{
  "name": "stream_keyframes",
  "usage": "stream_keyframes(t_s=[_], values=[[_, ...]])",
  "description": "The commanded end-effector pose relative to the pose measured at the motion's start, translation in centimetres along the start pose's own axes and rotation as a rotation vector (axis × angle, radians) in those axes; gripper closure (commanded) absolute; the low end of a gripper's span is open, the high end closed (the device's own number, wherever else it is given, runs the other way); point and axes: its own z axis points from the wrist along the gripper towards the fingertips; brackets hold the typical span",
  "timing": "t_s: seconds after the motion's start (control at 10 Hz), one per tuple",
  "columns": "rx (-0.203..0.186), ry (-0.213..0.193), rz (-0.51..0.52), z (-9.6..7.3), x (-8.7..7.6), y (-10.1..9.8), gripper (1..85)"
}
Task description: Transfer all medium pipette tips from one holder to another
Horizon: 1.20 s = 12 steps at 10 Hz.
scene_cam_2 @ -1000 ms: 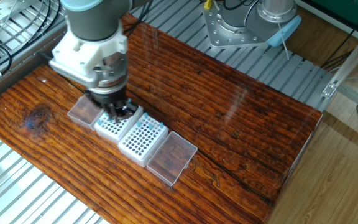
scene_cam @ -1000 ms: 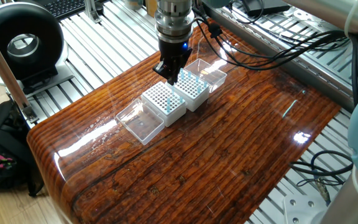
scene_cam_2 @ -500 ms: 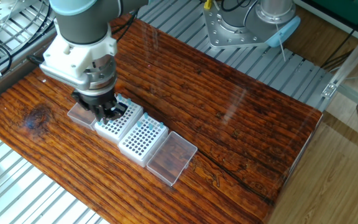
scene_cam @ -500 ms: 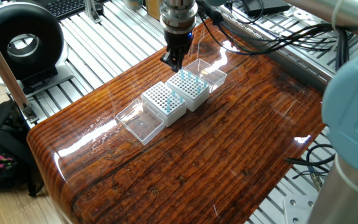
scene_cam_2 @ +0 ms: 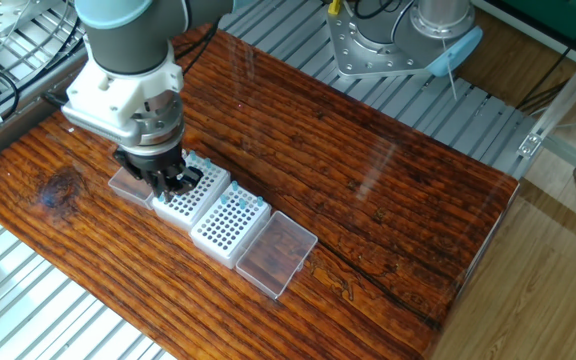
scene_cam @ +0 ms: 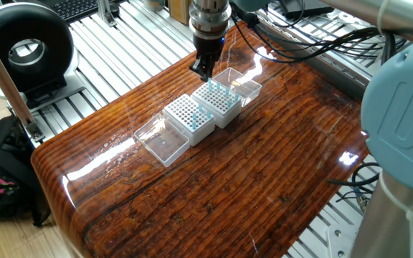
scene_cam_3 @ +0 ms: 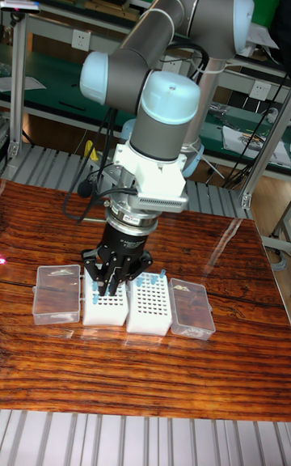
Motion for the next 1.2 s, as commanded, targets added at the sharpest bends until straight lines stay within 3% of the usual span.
stream_keyframes(t_s=[0.0, 0.3, 1.1], values=[[-0.037, 0.003, 0.018, 0.11, 0.36, 0.66, 62.3], [-0.059, 0.007, 0.023, 0.42, 0.94, 1.23, 61.3], [-0.036, 0.002, 0.026, 0.83, 1.12, 0.86, 61.3]])
